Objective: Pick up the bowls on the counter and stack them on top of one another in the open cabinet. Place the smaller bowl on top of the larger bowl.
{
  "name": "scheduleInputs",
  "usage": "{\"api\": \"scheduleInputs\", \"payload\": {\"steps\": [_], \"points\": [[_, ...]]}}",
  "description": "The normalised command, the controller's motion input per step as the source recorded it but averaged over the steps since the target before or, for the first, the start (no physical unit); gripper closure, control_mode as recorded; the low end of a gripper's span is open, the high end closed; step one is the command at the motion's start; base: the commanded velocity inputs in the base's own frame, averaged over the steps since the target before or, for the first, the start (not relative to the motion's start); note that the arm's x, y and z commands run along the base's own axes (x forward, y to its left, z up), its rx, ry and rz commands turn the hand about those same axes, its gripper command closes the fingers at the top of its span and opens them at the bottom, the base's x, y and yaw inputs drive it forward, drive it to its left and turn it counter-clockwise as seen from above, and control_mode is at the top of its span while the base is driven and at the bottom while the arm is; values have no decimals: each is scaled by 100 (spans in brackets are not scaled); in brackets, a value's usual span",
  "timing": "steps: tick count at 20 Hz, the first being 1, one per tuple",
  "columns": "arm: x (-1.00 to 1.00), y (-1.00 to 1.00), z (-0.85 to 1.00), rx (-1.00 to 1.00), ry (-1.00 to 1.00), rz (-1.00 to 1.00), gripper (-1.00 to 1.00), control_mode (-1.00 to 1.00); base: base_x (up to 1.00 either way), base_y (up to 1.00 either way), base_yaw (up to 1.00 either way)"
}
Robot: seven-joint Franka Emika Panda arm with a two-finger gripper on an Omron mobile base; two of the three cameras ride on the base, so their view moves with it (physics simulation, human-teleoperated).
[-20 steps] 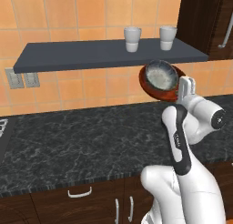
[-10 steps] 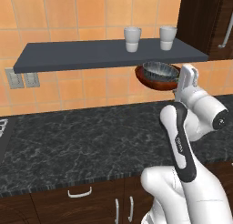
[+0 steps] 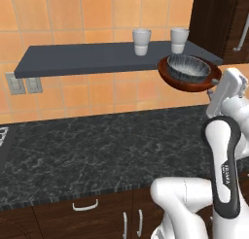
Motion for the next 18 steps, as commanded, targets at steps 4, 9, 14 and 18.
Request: {"api": "scheduleInputs", "payload": {"steps": [4, 9, 14, 18], "points": [[-82, 0, 26, 0, -17, 0, 100, -100, 0, 0, 0], [-26, 44, 45, 0, -6, 0, 100, -100, 0, 0, 0], [3, 68, 35, 0, -10, 0, 100, -100, 0, 0, 0], [6, 67, 26, 4, -12, 3, 100, -100, 0, 0, 0]]}}
